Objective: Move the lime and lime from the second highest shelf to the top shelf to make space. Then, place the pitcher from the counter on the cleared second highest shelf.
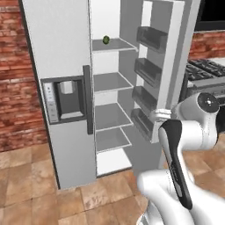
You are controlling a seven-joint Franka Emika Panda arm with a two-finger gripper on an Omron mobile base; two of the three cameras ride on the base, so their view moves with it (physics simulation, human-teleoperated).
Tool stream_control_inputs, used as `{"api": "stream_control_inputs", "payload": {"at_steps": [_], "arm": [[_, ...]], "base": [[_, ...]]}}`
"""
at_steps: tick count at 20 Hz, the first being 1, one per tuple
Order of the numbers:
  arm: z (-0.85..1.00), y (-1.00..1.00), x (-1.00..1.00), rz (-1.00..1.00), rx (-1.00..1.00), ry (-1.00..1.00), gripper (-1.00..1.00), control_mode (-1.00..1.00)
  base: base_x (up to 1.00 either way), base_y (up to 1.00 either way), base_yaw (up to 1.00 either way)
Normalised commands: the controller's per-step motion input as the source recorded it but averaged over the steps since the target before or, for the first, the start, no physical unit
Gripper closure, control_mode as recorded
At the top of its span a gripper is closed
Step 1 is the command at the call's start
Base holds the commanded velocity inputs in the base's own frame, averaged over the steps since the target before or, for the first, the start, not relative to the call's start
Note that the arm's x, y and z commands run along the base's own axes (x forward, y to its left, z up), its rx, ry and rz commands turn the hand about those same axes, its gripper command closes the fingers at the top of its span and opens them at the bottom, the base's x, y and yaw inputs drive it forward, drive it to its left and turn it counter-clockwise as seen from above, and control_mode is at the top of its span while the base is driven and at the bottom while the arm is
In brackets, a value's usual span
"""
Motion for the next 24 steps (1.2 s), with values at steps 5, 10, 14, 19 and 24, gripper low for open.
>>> {"api": "stream_control_inputs", "payload": {"at_steps": [5,10,14,19,24], "arm": [[0.0,0.0,0.0,0.0,0.0,0.0,-1.0,1.0],[0.0,0.0,0.0,0.0,0.0,0.0,-1.0,1.0],[0.0,0.0,0.0,0.0,0.0,0.0,-1.0,1.0],[0.0,0.0,0.0,0.0,0.0,0.0,-1.0,1.0],[0.0,0.0,0.0,0.0,0.0,0.0,-1.0,1.0]], "base": [[-0.65,0.0,-0.48],[-0.27,-0.2,-0.62],[0.0,-0.48,-0.6],[0.21,-0.62,-0.27],[0.4,-0.82,0.2]]}}
